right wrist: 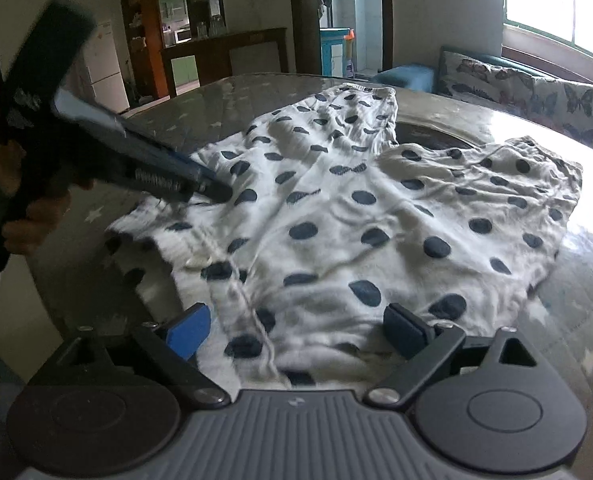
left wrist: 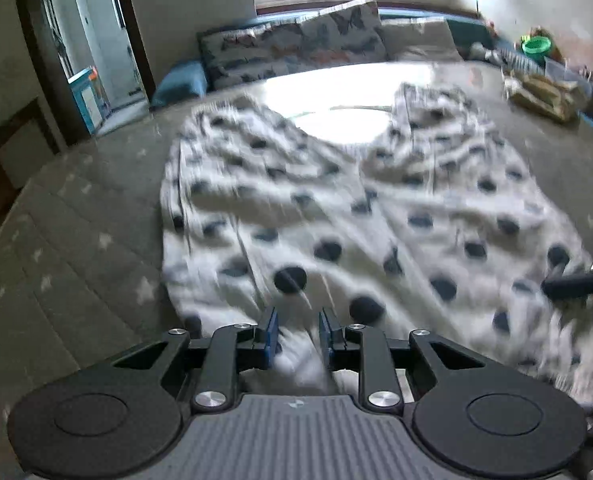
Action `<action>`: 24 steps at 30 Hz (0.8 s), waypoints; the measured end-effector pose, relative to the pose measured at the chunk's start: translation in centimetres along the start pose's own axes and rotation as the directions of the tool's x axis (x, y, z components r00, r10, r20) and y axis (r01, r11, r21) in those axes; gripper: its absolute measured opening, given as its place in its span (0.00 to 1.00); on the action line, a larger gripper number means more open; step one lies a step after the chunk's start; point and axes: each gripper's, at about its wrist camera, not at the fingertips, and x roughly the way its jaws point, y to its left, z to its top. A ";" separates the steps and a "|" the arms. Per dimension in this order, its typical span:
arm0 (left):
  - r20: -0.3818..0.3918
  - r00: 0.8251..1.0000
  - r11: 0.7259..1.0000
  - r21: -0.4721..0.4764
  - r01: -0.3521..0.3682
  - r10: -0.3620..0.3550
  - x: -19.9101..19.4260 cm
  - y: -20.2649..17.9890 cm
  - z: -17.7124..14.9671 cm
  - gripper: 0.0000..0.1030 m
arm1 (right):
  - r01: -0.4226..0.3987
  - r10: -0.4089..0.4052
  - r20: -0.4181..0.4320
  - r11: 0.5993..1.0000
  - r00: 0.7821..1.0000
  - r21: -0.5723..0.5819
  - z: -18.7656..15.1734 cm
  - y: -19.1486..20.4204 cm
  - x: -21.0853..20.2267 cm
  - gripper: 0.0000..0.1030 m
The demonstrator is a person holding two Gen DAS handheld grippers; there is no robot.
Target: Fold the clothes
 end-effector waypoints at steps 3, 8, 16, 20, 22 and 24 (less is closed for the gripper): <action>0.022 1.000 0.999 0.032 -0.020 0.019 -0.8 -0.3 -1.0 0.26 | -0.005 0.005 -0.016 1.000 1.000 -0.023 -0.7 0.2 -0.9 0.92; 0.029 0.999 0.997 0.073 -0.033 0.031 -1.5 -0.5 -1.5 0.28 | -0.024 0.024 -0.001 1.000 1.000 -0.002 -0.1 -0.4 -2.8 0.91; 0.038 0.999 0.999 0.041 0.010 -0.012 -2.3 -0.6 -0.5 0.30 | 0.030 -0.033 0.021 0.991 0.999 0.132 1.7 -5.0 -1.7 0.89; 0.060 0.997 0.998 0.036 0.045 -0.048 -2.8 -1.4 0.2 0.32 | 0.047 -0.046 -0.014 0.990 0.999 0.130 0.8 -5.9 -0.7 0.88; 0.075 0.995 0.997 0.036 0.067 -0.070 -3.1 -1.9 0.5 0.34 | 0.055 -0.053 -0.027 0.994 0.998 0.091 0.7 -5.6 -0.8 0.88; 0.092 0.991 0.995 0.041 0.089 -0.093 -3.4 -2.5 0.9 0.38 | 0.053 -0.051 -0.030 0.994 0.998 0.094 0.9 -5.9 -1.1 0.88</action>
